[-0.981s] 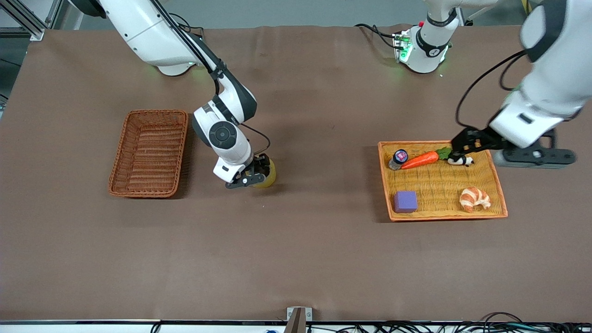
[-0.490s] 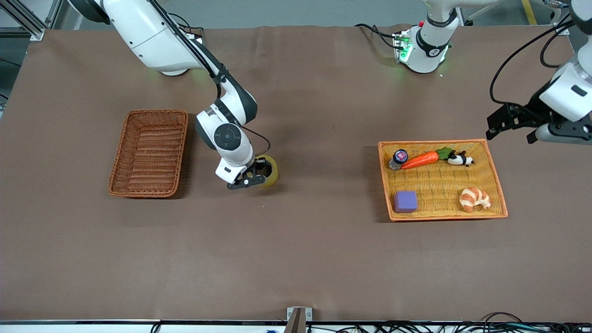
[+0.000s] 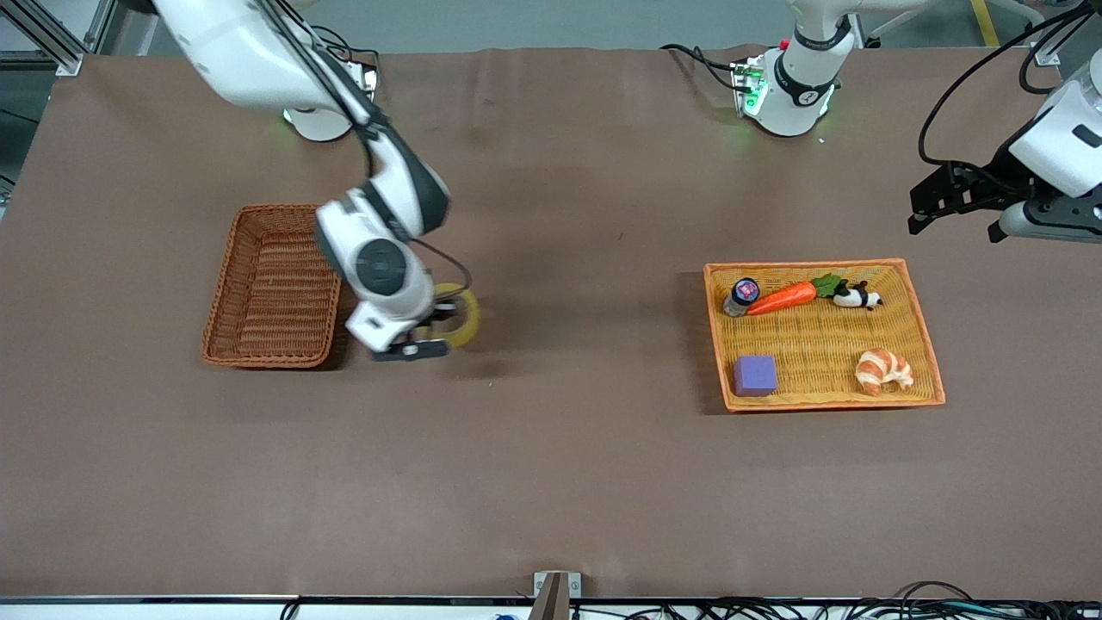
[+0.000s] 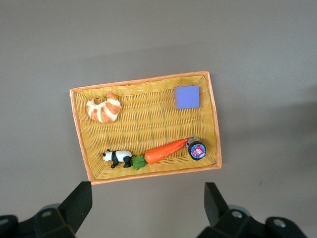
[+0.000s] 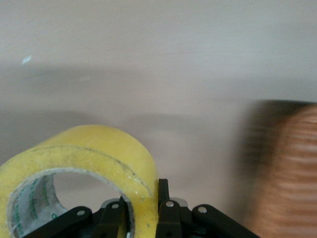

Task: Move tape to another basket
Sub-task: 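Carry the tape roll with the right gripper into the brown basket, then open the right gripper to release the tape in the basket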

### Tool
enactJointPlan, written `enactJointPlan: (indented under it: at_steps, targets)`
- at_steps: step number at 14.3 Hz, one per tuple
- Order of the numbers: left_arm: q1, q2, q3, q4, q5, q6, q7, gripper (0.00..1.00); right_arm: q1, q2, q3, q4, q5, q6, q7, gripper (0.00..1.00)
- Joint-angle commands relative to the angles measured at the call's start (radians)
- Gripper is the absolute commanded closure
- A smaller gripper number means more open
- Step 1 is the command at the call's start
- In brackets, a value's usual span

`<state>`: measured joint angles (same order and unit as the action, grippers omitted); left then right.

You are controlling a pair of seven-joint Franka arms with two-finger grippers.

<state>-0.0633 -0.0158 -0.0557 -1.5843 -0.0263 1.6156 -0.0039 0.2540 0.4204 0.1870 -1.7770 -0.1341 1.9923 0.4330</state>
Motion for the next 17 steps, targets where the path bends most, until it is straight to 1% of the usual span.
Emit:
enactJointPlan:
  at_steps: [1,2,3,4,5,6,8,9,10,12,13,14,15,16,17]
  targets:
    - [-0.006,0.014,-0.013,0.021,0.019,-0.036,-0.048,0.0,-0.132,-0.184,0.0,-0.071,0.017,-0.13,-0.144,1.0]
    - [-0.007,0.016,-0.013,0.017,0.019,-0.034,-0.048,0.0,-0.137,-0.213,-0.041,-0.093,0.018,-0.133,-0.173,1.0]
    - [-0.007,0.02,-0.013,0.017,0.022,-0.033,-0.045,0.0,-0.136,-0.241,-0.099,-0.125,0.018,-0.133,-0.23,1.0]
    - [-0.007,0.02,-0.013,0.015,0.028,-0.031,-0.036,0.0,-0.139,-0.273,-0.148,-0.169,0.018,-0.119,-0.317,1.0]
    - [-0.006,0.022,-0.013,0.017,0.028,-0.028,-0.03,0.0,-0.139,-0.31,-0.212,-0.233,0.018,-0.075,-0.394,1.0]
    - [-0.007,0.027,-0.013,0.018,0.028,-0.026,-0.03,0.0,-0.137,-0.343,-0.266,-0.315,0.018,-0.009,-0.446,1.0]
    - [-0.012,0.031,-0.013,0.021,0.035,-0.026,-0.031,0.0,-0.142,-0.389,-0.328,-0.502,0.018,0.18,-0.473,1.0]
    - [-0.01,0.031,-0.013,0.023,0.034,-0.025,-0.036,0.0,-0.142,-0.396,-0.365,-0.592,0.018,0.292,-0.473,1.0]
    - [-0.009,0.031,-0.013,0.023,0.034,-0.022,-0.036,0.0,-0.142,-0.39,-0.38,-0.663,0.018,0.391,-0.471,0.99]
    - [-0.004,0.033,-0.013,0.021,0.029,-0.013,-0.05,0.0,-0.144,-0.374,-0.389,-0.758,0.019,0.555,-0.467,0.98]
    - [-0.003,0.031,-0.013,0.02,0.029,-0.004,-0.036,0.0,-0.144,-0.359,-0.391,-0.794,0.019,0.626,-0.464,0.98]
    - [-0.004,0.033,-0.012,0.018,0.032,-0.002,-0.036,0.0,-0.144,-0.336,-0.389,-0.802,0.019,0.657,-0.462,0.96]
    - [-0.004,0.033,-0.012,0.017,0.032,-0.002,-0.036,0.0,-0.142,-0.316,-0.389,-0.802,0.019,0.668,-0.462,0.9]
    - [-0.004,0.033,-0.012,0.017,0.032,-0.003,-0.038,0.0,-0.142,-0.301,-0.391,-0.8,0.019,0.674,-0.465,0.75]
    - [-0.004,0.033,-0.012,0.015,0.032,-0.003,-0.038,0.0,-0.144,-0.286,-0.391,-0.8,0.019,0.69,-0.464,0.47]
